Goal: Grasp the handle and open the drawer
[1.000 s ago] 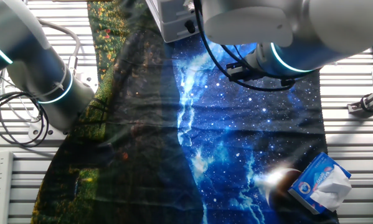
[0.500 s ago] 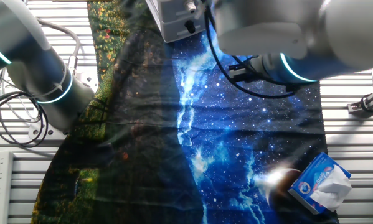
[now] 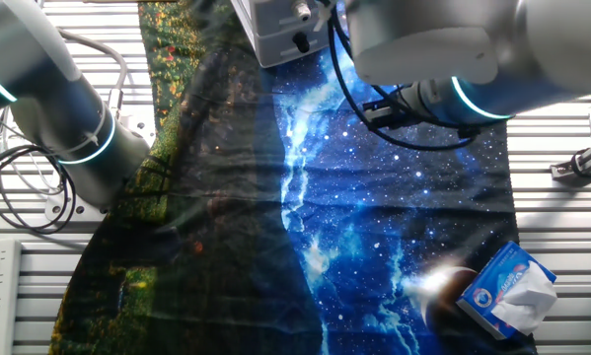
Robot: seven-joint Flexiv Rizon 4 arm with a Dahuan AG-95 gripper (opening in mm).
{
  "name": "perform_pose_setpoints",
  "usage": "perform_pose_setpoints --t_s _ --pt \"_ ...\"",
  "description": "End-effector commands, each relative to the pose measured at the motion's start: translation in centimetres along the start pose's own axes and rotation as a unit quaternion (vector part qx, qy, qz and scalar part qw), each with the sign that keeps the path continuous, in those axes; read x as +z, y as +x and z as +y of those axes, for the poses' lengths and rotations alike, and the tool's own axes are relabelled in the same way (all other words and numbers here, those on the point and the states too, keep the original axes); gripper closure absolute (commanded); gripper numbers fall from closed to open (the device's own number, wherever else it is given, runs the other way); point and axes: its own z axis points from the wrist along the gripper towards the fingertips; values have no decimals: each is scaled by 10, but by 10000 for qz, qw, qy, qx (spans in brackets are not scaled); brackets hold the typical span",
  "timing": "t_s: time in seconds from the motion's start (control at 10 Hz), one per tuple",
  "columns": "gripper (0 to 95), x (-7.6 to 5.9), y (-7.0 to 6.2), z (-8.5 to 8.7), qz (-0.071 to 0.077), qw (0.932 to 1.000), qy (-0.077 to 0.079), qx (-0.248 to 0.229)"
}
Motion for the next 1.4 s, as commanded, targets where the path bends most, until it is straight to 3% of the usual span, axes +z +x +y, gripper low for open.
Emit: perform_pose_setpoints --t_s 0.1,0.2,0.3,0.8,1.0,1.4 --pt "950 0 0 -1 61 10000 -44 53" --pt "950 0 0 -1 180 9998 -73 107" --pt "950 0 0 -1 194 9998 -74 75" --pt "950 2 -1 -1 93 9995 -163 -264" --pt "950 13 -5 -6 -42 9983 -284 -504" --pt "950 36 -18 -3 -174 9983 -256 -495"
